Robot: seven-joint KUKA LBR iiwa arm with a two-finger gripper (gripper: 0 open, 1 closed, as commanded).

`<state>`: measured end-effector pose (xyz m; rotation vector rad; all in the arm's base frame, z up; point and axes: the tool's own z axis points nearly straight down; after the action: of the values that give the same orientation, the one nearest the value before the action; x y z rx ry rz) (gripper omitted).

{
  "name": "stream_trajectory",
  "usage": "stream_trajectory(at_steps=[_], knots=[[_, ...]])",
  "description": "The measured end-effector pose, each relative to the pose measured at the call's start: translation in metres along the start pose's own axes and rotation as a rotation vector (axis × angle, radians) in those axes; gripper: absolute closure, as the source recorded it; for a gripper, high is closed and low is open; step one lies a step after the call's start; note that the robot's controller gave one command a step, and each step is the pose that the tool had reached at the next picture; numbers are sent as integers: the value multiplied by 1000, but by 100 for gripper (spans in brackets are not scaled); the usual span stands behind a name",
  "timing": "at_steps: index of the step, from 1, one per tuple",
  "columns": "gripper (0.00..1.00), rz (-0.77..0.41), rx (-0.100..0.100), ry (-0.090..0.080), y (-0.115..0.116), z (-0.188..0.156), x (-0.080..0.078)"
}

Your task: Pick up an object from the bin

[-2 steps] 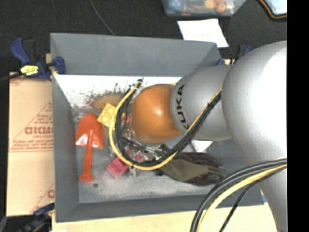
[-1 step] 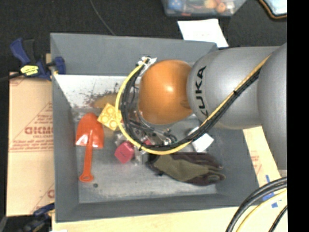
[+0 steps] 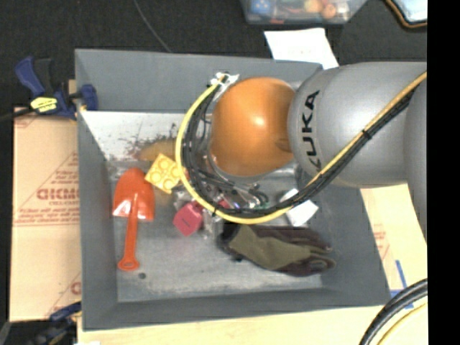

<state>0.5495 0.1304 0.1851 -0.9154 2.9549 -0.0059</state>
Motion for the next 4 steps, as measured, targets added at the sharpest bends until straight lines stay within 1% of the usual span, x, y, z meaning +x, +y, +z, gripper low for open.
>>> stream_trajectory(at_steps=[1, 2, 3, 4], knots=[[100, -53, 2, -3, -1, 18, -6], [100, -47, -1, -1, -5, 26, -14], [100, 59, -4, 10, -6, 2, -11], [100, 32, -4, 10, -15, -33, -13]])
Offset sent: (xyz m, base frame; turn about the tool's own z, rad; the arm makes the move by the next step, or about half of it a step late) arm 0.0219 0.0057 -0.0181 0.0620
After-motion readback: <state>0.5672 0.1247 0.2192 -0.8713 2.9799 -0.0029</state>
